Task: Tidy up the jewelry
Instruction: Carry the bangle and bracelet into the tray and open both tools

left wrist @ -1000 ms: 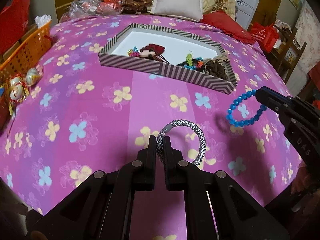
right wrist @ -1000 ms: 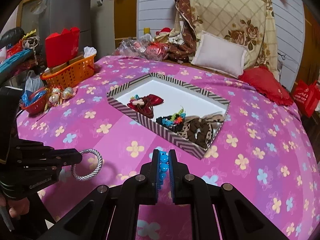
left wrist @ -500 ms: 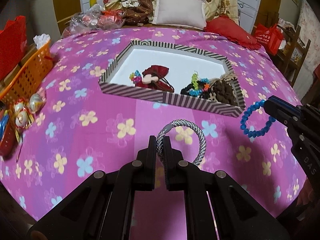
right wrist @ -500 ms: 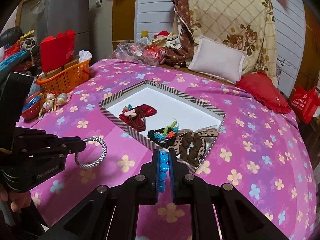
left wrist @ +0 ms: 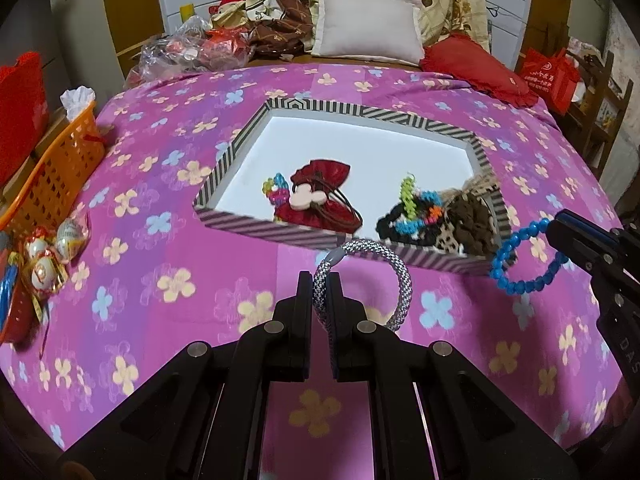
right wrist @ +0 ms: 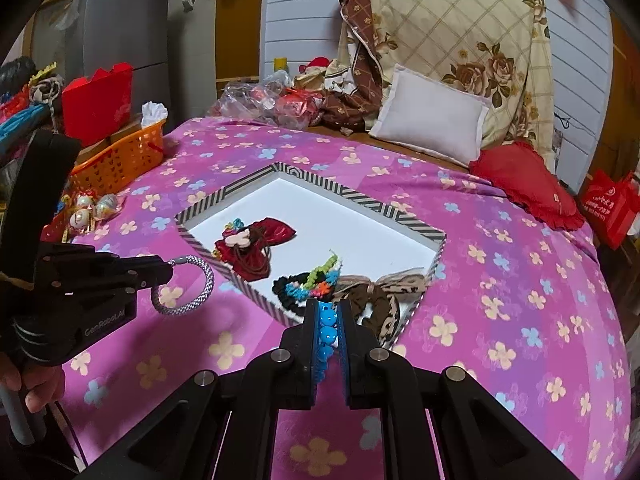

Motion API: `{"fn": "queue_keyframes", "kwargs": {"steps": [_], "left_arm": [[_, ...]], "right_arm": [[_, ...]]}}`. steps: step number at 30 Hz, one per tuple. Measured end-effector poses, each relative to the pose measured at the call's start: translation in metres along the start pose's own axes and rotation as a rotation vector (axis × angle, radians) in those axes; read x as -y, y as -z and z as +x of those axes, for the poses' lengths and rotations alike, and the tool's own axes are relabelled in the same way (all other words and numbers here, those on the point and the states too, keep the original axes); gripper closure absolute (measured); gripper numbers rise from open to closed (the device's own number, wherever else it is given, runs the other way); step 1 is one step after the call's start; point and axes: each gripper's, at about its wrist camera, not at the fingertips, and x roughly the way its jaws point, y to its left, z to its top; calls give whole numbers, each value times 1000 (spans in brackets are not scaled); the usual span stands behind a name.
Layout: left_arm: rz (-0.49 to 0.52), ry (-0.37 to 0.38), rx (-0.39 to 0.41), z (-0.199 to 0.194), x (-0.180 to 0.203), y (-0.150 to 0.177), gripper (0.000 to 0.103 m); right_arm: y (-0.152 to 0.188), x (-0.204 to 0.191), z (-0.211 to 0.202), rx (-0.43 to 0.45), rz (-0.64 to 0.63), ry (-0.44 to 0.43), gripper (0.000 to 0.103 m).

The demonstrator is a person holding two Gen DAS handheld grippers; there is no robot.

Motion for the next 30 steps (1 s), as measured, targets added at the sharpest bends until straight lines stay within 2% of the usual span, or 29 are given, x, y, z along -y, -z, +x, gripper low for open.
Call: {"fn": "queue_keyframes", "kwargs": {"steps": [16, 30], "left_arm": [[-16, -29, 4, 39, 4, -52, 98], [-35, -77, -41, 84, -2, -67, 98]], "right_arm": [[-39, 14, 45, -12, 67, -34, 95], [-52, 10, 90, -34, 138, -104, 95]]}}
